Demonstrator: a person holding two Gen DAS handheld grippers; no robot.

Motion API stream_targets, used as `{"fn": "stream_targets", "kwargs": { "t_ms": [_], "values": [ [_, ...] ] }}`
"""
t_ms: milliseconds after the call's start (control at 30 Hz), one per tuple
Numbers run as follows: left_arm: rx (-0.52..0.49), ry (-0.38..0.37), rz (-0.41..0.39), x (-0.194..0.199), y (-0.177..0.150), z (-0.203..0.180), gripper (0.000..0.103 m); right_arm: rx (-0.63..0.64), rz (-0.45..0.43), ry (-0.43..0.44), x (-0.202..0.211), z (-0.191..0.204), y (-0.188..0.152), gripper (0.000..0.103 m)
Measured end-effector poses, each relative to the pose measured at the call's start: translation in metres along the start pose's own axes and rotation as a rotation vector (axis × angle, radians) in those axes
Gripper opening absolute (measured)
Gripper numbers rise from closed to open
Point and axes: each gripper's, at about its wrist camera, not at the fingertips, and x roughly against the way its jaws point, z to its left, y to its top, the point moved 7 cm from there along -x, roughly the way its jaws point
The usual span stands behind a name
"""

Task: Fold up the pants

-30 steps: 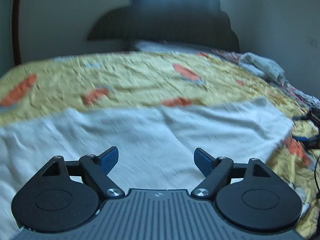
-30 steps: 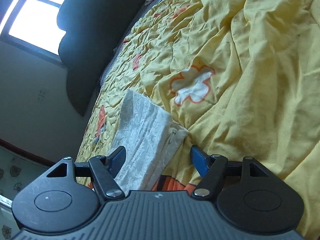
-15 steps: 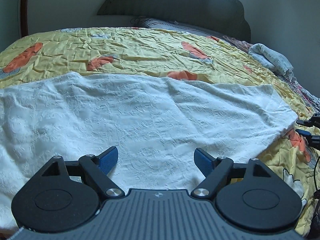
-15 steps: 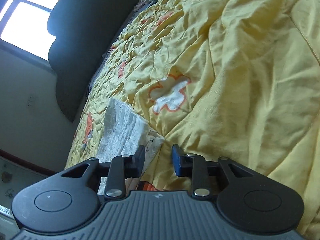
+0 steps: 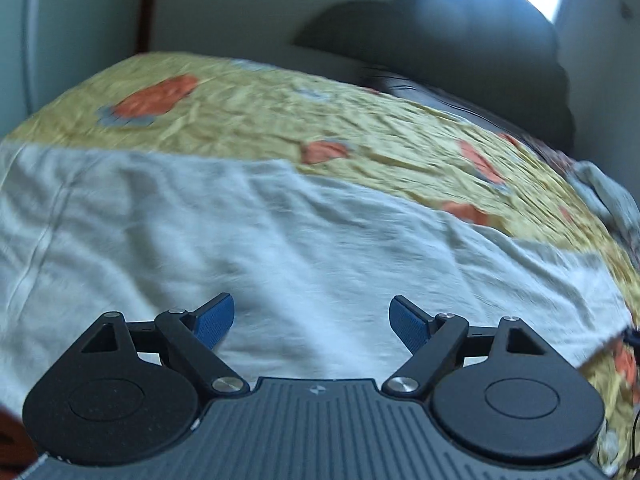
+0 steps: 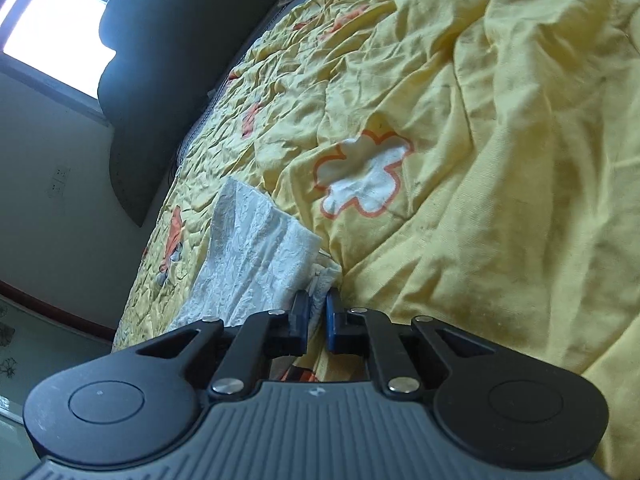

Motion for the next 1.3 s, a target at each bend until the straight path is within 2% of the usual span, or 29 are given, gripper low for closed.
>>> {"fn": "stream_targets", "kwargs": {
  "t_ms": [67, 167, 200, 233, 300, 433, 500, 567, 633, 700, 767, 833, 867, 900, 933, 967, 1067, 1100, 1133, 1167, 1200, 1300],
  "values": [
    [0.043, 0.012, 0.008, -0.001, -0.001, 0.009, 0.086, 0.037, -0.035, -0.012, 0.001, 0.008, 0.003, 0.004],
    [0.071, 0.031, -0.002, 0.006, 0.0, 0.018, 0.087, -0.003, -0.099, 0.097, 0.015, 0.016, 0.015, 0.003],
    [0.068, 0.031, -0.003, 0.008, -0.001, 0.019, 0.088, 0.005, -0.105, 0.1, 0.015, 0.016, 0.018, 0.003],
    [0.059, 0.037, -0.001, 0.008, -0.003, 0.021, 0.093, 0.008, -0.101, 0.079, 0.012, 0.013, 0.017, 0.003],
    [0.014, 0.05, -0.005, 0.005, -0.01, 0.024, 0.094, 0.008, -0.065, 0.01, 0.0, 0.0, 0.01, 0.003],
    [-0.099, 0.078, -0.025, 0.003, -0.022, 0.015, 0.096, -0.085, -0.054, 0.062, -0.002, -0.014, 0.006, 0.003],
    [-0.104, 0.075, -0.019, 0.001, -0.022, 0.013, 0.097, -0.166, -0.03, 0.109, -0.002, -0.021, 0.009, 0.004],
    [-0.08, 0.076, -0.01, 0.001, -0.018, 0.014, 0.095, -0.302, -0.015, 0.182, 0.0, -0.033, 0.011, 0.007],
    [-0.021, 0.05, -0.008, 0.005, -0.012, 0.014, 0.095, -0.419, -0.04, 0.253, 0.006, -0.044, 0.01, 0.016],
    [0.017, -0.002, -0.025, 0.011, -0.006, 0.008, 0.095, -0.453, -0.067, 0.305, 0.01, -0.046, 0.008, 0.023],
    [-0.017, -0.04, -0.022, 0.012, -0.005, -0.006, 0.096, -0.413, -0.082, 0.303, 0.012, -0.04, 0.005, 0.031],
    [-0.067, -0.064, -0.004, 0.008, -0.01, -0.02, 0.097, -0.328, -0.094, 0.292, 0.013, -0.026, 0.003, 0.048],
    [-0.081, -0.076, 0.02, 0.004, -0.014, -0.025, 0.097, -0.29, -0.093, 0.282, 0.012, -0.018, 0.002, 0.053],
    [-0.087, -0.085, 0.048, -0.001, -0.02, -0.029, 0.097, -0.267, -0.085, 0.276, 0.011, -0.011, 0.002, 0.062],
    [-0.094, -0.078, 0.062, -0.005, -0.025, -0.031, 0.097, -0.258, -0.077, 0.278, 0.009, -0.005, 0.002, 0.07],
    [-0.11, -0.061, 0.053, -0.006, -0.028, -0.032, 0.097, -0.252, -0.073, 0.278, 0.006, -0.002, 0.002, 0.071],
    [-0.152, -0.043, 0.054, -0.008, -0.032, -0.038, 0.098, -0.173, -0.079, 0.236, -0.004, 0.012, 0.002, 0.07],
    [-0.155, -0.043, 0.059, -0.008, -0.032, -0.038, 0.098, -0.133, -0.089, 0.195, -0.007, 0.016, 0.001, 0.064],
    [-0.153, -0.05, 0.064, -0.007, -0.03, -0.039, 0.098, -0.096, -0.099, 0.155, -0.009, 0.017, 0.0, 0.04],
    [-0.146, -0.055, 0.069, -0.007, -0.029, -0.039, 0.098, -0.081, -0.101, 0.122, -0.012, 0.017, -0.001, 0.029],
    [-0.139, -0.058, 0.074, -0.007, -0.026, -0.039, 0.098, -0.103, -0.096, 0.106, -0.015, 0.012, -0.002, 0.023],
    [-0.131, -0.063, 0.078, -0.007, -0.02, -0.043, 0.098, -0.158, -0.093, 0.142, -0.014, 0.003, -0.004, 0.022]
  ]
}}
